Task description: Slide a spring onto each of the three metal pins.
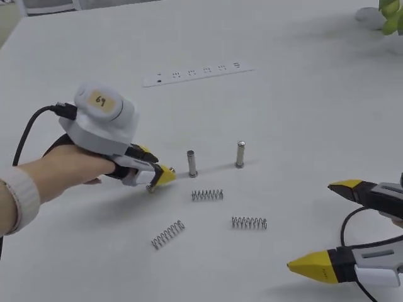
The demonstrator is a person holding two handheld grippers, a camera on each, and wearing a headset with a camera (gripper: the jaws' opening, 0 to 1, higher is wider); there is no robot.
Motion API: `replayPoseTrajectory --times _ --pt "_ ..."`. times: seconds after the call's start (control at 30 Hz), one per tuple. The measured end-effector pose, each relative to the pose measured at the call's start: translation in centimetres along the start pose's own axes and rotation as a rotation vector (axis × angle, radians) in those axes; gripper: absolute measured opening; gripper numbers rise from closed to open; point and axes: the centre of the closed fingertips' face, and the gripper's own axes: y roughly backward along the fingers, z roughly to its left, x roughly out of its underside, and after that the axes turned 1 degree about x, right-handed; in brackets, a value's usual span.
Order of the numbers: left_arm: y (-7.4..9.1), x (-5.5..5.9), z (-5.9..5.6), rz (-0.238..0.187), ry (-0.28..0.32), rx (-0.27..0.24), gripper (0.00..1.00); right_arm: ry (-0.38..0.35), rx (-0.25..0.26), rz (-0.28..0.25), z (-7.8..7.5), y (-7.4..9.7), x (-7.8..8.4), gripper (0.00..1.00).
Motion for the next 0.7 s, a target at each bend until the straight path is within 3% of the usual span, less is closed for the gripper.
replayPoseTrajectory --times 0.7 --pt "-1.07 0.36 0.04 0.041 0.005 0.0 0.08 -0.011 0.002 0.006 -0.05 0.03 0.44 0.98"
